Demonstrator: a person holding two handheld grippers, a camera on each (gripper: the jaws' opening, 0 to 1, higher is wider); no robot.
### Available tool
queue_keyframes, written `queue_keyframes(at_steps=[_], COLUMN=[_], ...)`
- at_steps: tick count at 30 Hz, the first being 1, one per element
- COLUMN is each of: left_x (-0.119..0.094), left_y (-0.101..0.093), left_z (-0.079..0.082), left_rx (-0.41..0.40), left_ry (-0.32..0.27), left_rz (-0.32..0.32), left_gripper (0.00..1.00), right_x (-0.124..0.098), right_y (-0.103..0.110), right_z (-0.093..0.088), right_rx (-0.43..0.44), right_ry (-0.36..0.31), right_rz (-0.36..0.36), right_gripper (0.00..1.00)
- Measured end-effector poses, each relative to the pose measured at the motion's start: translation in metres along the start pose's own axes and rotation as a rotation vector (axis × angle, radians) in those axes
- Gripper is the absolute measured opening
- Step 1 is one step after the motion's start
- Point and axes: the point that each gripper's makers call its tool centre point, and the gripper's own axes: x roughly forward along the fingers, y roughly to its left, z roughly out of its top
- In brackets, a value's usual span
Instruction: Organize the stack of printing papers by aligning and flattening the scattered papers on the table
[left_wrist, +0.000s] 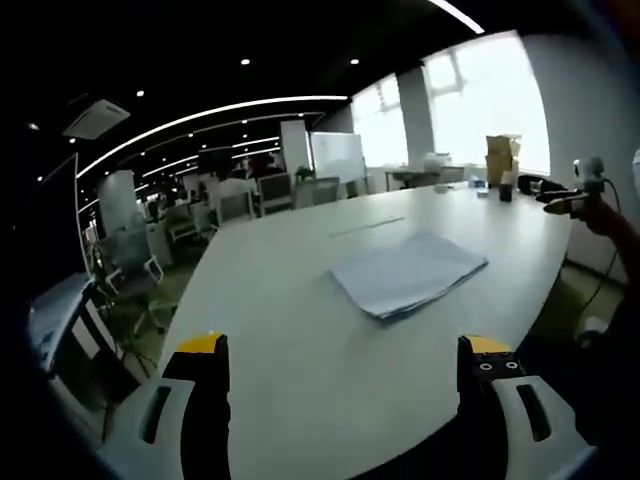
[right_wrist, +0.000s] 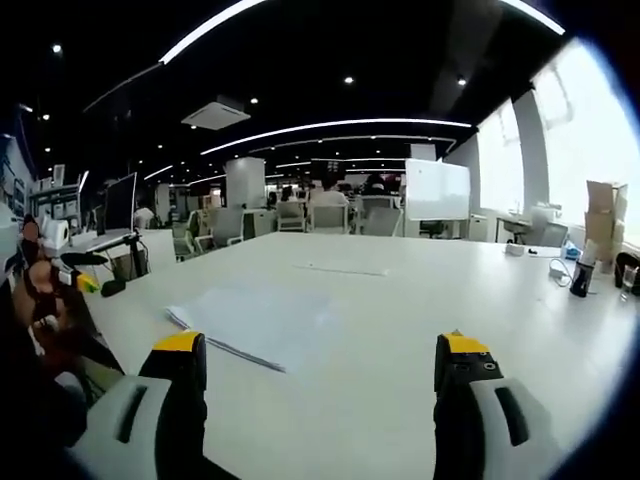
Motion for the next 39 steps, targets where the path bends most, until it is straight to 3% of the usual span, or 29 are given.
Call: queue_keyframes(at_steps=[16,39], left_x=[-0.013,-0.021], left_y=[0.008,0.005], left_z=[-0.008,-0.011], left_rx=[-0.028,-0.023], left_ry=[0.023,0.037], left_rz=[0.021,0.024], left_gripper=[0.97,0.97], right_x=[-0.007,-0.017], right_y=[-0.006,-0.013], right_z=[-0.004,-0.011], right_rx=[0.017,0.014], right_ry=[0.004,0.018], right_rz=[-0.011,-0.041], right_gripper=[0.90,0.90])
